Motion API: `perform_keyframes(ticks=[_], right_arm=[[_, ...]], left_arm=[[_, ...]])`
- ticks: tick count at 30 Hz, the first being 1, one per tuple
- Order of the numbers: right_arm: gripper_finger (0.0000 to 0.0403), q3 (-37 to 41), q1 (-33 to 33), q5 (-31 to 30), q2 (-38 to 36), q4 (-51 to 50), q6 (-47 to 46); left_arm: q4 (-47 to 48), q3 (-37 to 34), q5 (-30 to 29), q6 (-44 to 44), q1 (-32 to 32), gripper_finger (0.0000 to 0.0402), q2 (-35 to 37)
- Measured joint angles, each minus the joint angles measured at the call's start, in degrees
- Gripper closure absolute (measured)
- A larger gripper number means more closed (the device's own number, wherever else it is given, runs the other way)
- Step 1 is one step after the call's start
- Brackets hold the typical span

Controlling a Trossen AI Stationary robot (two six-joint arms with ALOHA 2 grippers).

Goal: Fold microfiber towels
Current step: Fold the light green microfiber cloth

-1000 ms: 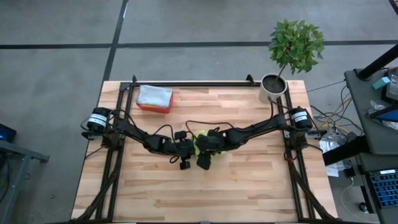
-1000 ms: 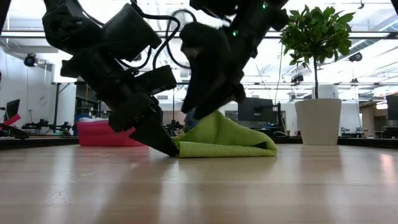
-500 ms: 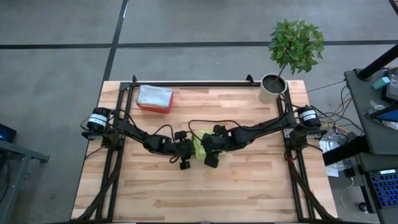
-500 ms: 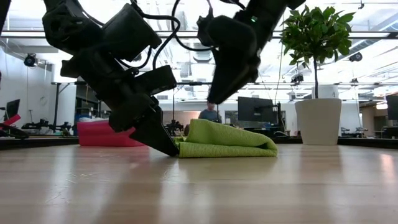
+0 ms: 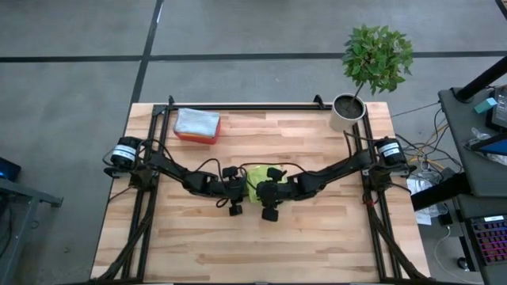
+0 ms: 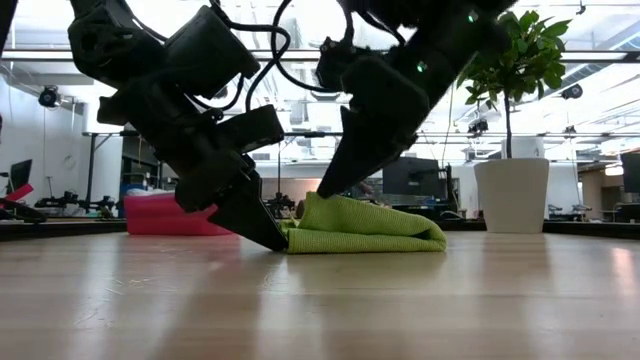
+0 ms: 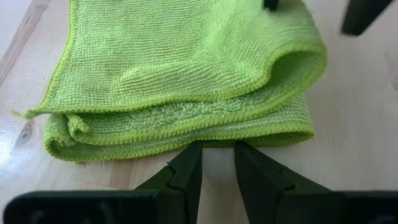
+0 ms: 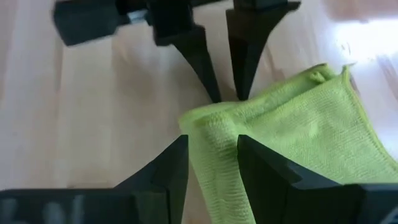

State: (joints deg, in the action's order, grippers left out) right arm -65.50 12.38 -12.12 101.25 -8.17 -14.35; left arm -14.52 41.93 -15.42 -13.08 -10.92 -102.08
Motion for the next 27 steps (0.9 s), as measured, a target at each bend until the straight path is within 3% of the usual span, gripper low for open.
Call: perform_keyframes(ticks=[6,13,20,27], right_arm=[[0.0298,4.2,-0.3,-1.5,0.0,7.7,0.0],[0.0386,6.6,-0.4,-2.0,0.1,13.1,-0.1],[0.0394,6.7,-0.4,-10.3,-2.1,10.8,-5.1],[0.0394,6.7,-0.3,-3.6,-0.5,14.3,-8.9]], left_arm=[[0.0,0.0,0.0,0.0,0.0,0.0320,0.0],[0.0,0.0,0.0,0.0,0.0,0.0320,0.0],[0.0,0.0,0.0,0.0,0.0,0.0320,0.0],[0.0,0.0,0.0,0.1,0.0,0.0320,0.0]])
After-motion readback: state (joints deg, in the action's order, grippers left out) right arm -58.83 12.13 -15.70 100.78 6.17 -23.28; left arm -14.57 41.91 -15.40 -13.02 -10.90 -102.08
